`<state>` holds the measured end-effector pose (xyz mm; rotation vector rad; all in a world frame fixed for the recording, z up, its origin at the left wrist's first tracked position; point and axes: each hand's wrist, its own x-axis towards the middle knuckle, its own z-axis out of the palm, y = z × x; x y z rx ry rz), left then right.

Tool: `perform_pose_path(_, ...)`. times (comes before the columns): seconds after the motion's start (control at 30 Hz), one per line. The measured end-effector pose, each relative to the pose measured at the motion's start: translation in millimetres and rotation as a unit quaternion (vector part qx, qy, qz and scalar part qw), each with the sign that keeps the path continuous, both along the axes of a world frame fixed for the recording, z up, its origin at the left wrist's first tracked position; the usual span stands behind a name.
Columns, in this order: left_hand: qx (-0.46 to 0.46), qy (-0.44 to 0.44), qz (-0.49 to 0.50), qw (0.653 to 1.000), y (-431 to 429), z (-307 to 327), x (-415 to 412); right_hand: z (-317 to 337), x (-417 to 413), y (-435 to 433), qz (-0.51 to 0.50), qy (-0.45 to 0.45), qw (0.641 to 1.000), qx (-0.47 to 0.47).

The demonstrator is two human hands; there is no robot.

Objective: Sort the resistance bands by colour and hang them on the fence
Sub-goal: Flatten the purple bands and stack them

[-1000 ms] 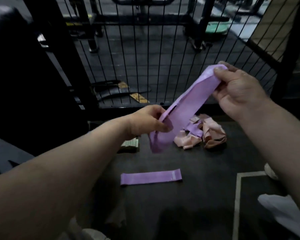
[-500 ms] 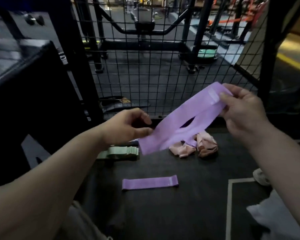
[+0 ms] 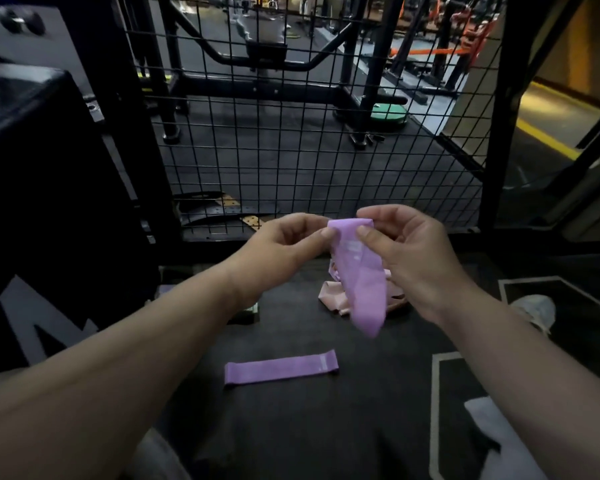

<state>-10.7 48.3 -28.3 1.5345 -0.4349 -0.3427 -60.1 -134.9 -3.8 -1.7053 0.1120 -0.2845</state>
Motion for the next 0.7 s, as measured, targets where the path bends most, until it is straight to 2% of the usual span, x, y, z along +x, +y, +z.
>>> perform_pose_path(0.23, -0.036, 0.024, 0.032, 0.999, 5.2, 3.3, 3.9, -3.4, -2.4, 8.7, 0.055, -0.022, 0.998, -0.013)
perform_pose_path(0.37, -0.043, 0.028, 0.028, 0.998, 8.4, 10.1, 3.4, -10.5, -6.4, 8.1, 0.107, 0.021, 0.992, -0.066)
perform_pose_path(0.5, -0.032, 0.027, 0.022, 0.999, 12.7, 12.3, 6.5, -19.1, -5.4, 9.0, 0.041, 0.007, 0.993, -0.107)
perform_pose_path(0.7, 0.049, 0.060, -0.018, 0.997, 17.4, 8.3, 7.2, -13.6, -5.1, 10.7, -0.012, -0.060, 0.987, -0.149)
